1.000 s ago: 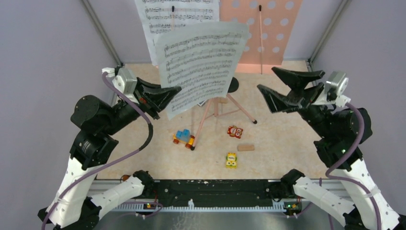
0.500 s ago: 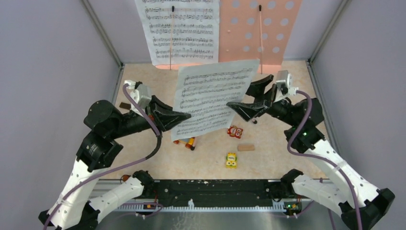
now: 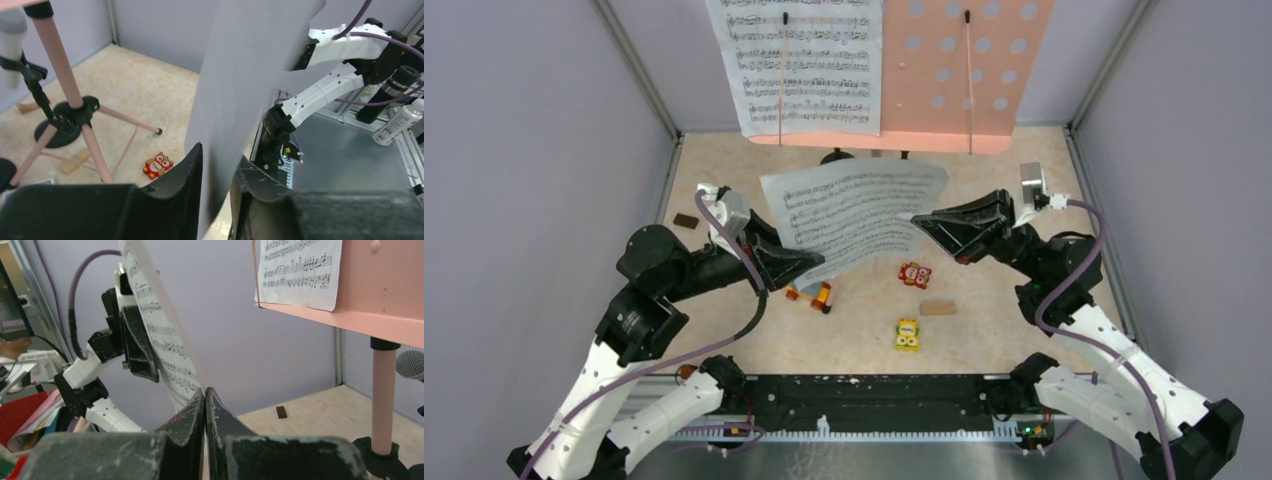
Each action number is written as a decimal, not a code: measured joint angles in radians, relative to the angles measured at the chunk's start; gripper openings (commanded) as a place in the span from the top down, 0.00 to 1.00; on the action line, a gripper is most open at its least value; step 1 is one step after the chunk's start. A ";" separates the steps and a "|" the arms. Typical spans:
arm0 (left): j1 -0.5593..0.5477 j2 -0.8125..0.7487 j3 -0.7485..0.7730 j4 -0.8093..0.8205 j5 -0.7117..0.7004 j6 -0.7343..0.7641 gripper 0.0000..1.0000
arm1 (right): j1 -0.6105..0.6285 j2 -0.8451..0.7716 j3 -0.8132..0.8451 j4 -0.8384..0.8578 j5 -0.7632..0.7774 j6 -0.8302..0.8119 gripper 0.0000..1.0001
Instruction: Pack up the instrument practice props
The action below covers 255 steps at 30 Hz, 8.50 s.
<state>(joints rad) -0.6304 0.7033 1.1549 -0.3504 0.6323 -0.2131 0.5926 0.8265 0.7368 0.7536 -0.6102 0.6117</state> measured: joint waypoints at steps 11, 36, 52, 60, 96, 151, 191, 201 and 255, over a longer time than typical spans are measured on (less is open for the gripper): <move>0.000 -0.063 -0.081 -0.024 -0.166 -0.024 0.01 | 0.000 -0.408 -0.037 -0.570 0.451 -0.055 1.00; 0.000 -0.082 -0.145 -0.286 -0.552 -0.054 0.01 | -0.377 0.136 0.047 -1.297 1.122 0.032 1.00; 0.000 -0.081 -0.222 -0.308 -0.571 -0.051 0.01 | -0.701 0.230 -0.056 -1.144 1.035 0.048 1.00; 0.000 -0.082 -0.225 -0.308 -0.571 -0.051 0.01 | -0.743 0.415 -0.055 -1.073 0.978 0.020 1.00; 0.000 -0.039 -0.087 -0.313 -0.645 -0.046 0.01 | -0.818 0.010 0.073 -1.295 1.065 -0.053 0.41; 0.000 0.349 0.518 0.047 -0.724 0.247 0.01 | 0.091 0.417 0.959 -0.779 0.181 -0.630 0.40; 0.000 0.289 0.465 0.095 -0.757 0.269 0.01 | 0.111 0.716 1.304 -0.526 0.296 -0.663 0.48; 0.000 0.276 0.463 0.087 -0.757 0.283 0.01 | 0.119 0.743 1.321 -0.560 0.249 -0.599 0.59; 0.000 0.486 0.587 0.093 -0.780 0.219 0.70 | 0.206 0.622 1.069 -0.604 0.284 -0.595 1.00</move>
<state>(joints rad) -0.6304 1.1889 1.7416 -0.2573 -0.1478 0.0055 0.7982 1.4483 1.8061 0.1497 -0.3260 0.0170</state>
